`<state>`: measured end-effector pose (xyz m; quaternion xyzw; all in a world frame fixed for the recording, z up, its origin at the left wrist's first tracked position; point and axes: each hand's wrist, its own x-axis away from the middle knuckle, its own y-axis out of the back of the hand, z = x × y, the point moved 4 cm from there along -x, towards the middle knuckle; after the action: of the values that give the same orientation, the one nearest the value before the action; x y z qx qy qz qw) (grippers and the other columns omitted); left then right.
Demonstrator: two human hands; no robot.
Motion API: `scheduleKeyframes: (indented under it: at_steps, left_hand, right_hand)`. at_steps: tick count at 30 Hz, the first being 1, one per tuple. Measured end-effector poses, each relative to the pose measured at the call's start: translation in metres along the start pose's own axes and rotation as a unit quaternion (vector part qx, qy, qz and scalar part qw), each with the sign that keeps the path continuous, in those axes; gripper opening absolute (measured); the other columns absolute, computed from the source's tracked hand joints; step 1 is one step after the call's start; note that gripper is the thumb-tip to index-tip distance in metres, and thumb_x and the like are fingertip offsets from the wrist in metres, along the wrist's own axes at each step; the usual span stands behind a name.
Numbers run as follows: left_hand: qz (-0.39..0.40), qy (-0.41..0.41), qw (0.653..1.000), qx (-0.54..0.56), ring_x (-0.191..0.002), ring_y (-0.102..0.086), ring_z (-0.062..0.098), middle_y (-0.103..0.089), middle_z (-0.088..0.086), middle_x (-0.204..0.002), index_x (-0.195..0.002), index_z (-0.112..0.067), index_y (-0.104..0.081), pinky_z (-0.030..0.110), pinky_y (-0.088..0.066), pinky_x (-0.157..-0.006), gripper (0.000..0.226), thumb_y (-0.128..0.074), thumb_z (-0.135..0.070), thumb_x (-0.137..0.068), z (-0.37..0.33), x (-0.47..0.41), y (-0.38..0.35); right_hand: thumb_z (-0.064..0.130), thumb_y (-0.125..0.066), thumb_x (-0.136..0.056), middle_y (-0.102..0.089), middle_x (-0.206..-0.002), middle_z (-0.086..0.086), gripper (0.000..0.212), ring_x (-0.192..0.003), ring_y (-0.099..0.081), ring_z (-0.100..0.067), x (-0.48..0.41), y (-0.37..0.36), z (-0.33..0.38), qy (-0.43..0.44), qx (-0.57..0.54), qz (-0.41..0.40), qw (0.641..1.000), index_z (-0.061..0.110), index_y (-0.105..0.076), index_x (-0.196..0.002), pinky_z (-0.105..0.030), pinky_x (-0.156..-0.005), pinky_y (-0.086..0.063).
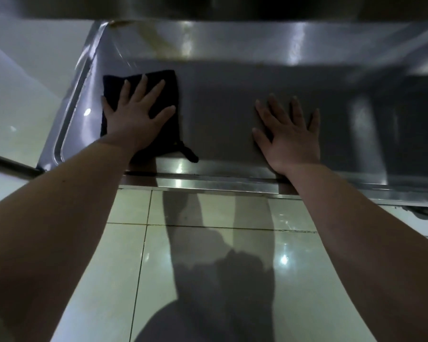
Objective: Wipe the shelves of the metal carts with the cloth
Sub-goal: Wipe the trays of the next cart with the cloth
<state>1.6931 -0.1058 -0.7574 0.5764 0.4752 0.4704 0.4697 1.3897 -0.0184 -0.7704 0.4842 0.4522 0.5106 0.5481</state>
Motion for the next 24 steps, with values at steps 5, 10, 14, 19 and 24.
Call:
scheduleKeyframes:
  at_steps: [5,10,14,19,24]
  left_hand:
    - [0.003,0.007,1.0,-0.018,-0.151,0.006,0.025,0.002,-0.012,-0.164,-0.148,-0.057,-0.002,0.066,0.007,-0.112,0.067,-0.018,-0.077,-0.086,-0.012,0.005,-0.004]
    - [0.005,-0.022,0.999,-0.032,-0.15,0.006,0.029,0.003,-0.011,-0.164,-0.15,-0.052,-0.002,0.071,0.003,-0.109,0.068,-0.018,-0.077,-0.088,-0.087,0.025,-0.015]
    - [0.033,-0.02,0.999,-0.009,-0.149,0.01,0.032,0.006,-0.006,-0.164,-0.152,-0.048,0.002,0.073,0.011,-0.105,0.071,-0.011,-0.076,-0.087,-0.157,0.06,-0.034]
    - [0.039,0.012,0.99,0.139,-0.149,-0.012,0.02,-0.021,-0.01,-0.161,-0.147,-0.043,-0.032,0.062,-0.001,-0.112,0.046,-0.028,-0.047,-0.102,-0.148,0.055,-0.01]
    - [-0.021,-0.174,0.982,0.073,-0.119,-0.053,0.033,-0.064,0.01,-0.124,-0.115,-0.013,-0.07,0.034,-0.035,-0.102,0.031,-0.057,-0.008,-0.087,-0.077,0.06,0.04]
  right_hand:
    - [0.058,-0.022,-0.096,-0.006,-0.163,0.015,0.059,-0.15,0.001,-0.032,0.004,0.001,0.001,-0.001,0.009,0.01,1.0,0.046,-0.009,-0.153,-0.065,-0.114,0.006]
    - [0.058,-0.023,-0.096,-0.007,-0.163,0.015,0.059,-0.15,0.001,-0.032,0.001,0.001,0.002,0.0,0.007,0.025,1.0,0.046,-0.01,-0.153,-0.065,-0.113,0.007]
    - [0.046,-0.039,-0.098,-0.026,-0.159,0.015,0.052,-0.151,-0.007,-0.022,0.003,0.009,-0.007,-0.018,-0.123,0.003,0.992,0.041,-0.032,-0.149,-0.057,-0.116,0.011]
    - [0.029,-0.055,-0.095,-0.066,-0.126,-0.007,0.031,-0.127,-0.052,-0.026,0.012,0.041,0.012,-0.049,-0.272,-0.064,0.959,0.022,-0.068,-0.122,-0.047,-0.115,-0.025]
    - [0.047,-0.066,-0.081,-0.063,-0.096,-0.01,0.035,-0.096,-0.054,-0.034,0.054,0.05,0.105,0.064,-0.221,-0.071,0.971,0.014,-0.07,-0.091,-0.04,-0.081,-0.044]
